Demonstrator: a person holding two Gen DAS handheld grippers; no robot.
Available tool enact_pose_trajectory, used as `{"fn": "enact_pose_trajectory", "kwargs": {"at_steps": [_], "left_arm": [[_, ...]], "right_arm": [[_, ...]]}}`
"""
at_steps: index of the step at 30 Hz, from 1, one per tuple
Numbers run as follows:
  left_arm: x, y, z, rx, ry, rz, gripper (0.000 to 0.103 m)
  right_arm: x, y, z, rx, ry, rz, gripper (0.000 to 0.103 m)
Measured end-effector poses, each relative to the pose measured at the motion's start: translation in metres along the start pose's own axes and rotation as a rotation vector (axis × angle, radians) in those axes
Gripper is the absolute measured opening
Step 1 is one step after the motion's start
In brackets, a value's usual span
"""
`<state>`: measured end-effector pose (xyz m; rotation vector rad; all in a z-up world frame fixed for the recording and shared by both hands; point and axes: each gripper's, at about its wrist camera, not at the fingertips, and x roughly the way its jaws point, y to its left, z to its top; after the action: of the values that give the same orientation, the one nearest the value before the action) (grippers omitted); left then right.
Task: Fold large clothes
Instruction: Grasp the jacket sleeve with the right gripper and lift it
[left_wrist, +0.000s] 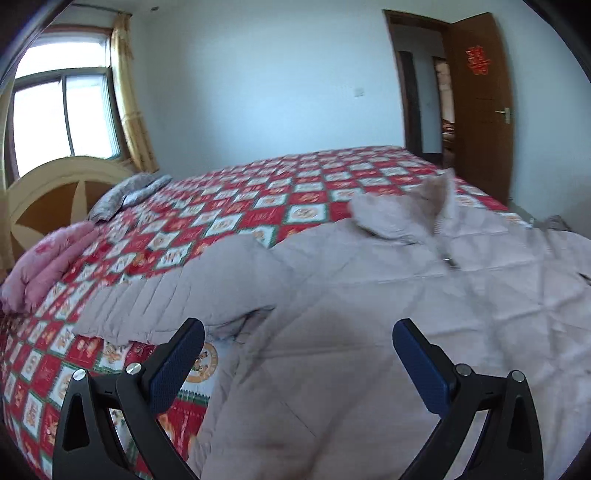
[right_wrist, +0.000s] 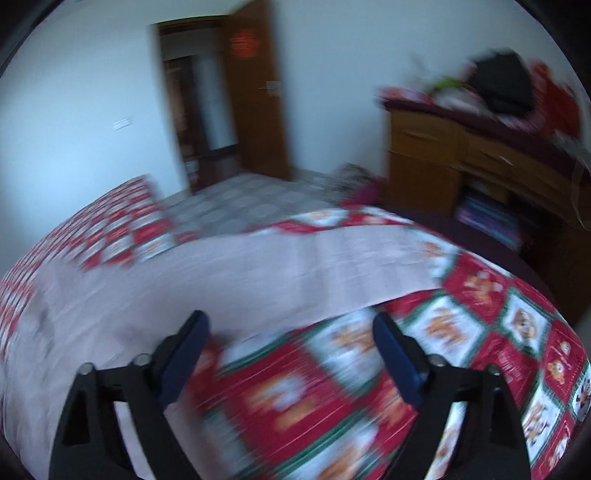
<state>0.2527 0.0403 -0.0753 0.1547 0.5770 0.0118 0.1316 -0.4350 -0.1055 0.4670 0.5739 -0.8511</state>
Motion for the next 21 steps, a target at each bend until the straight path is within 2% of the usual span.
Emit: {"fn": "enact_pose_trajectory", "kwargs": {"at_steps": [3, 5, 8, 9, 11, 15, 17, 19, 21], "left_arm": [[0.029, 0.011, -0.008, -0.047, 0.064, 0.011, 0.102], [0.042, 0.014, -0.015, -0.078, 0.113, -0.012, 0.102], [0.059, 0.018, -0.024, -0.115, 0.175, -0.051, 0.102], [0.065, 0.018, -0.027, -0.124, 0.200, -0.060, 0.102], [0.069, 0.015, -0.029, -0.127, 0.220, -0.063, 0.102], [0.070, 0.012, -0.030, -0.122, 0.234, -0.060, 0.102], [0.072, 0.010, -0.030, -0.123, 0.237, -0.061, 0.102], [0.074, 0.011, -0.030, -0.127, 0.240, -0.066, 0.102], [0.075, 0.012, -0.030, -0.132, 0.241, -0.072, 0.102]], "right_arm": [[0.037, -0.054, 0.024, 0.149, 0.036, -0.059, 0.084], [0.059, -0.080, 0.031, 0.235, 0.075, -0.073, 0.083], [0.089, -0.103, 0.036, 0.313, 0.136, -0.068, 0.074], [0.100, -0.105, 0.037, 0.314, 0.161, -0.075, 0.069], [0.112, -0.103, 0.036, 0.291, 0.188, -0.081, 0.065], [0.119, -0.089, 0.039, 0.182, 0.157, -0.145, 0.056], [0.119, -0.081, 0.038, 0.111, 0.160, -0.193, 0.048], [0.118, -0.076, 0.039, 0.076, 0.168, -0.204, 0.032], [0.117, -0.074, 0.040, 0.051, 0.171, -0.209, 0.026]]}}
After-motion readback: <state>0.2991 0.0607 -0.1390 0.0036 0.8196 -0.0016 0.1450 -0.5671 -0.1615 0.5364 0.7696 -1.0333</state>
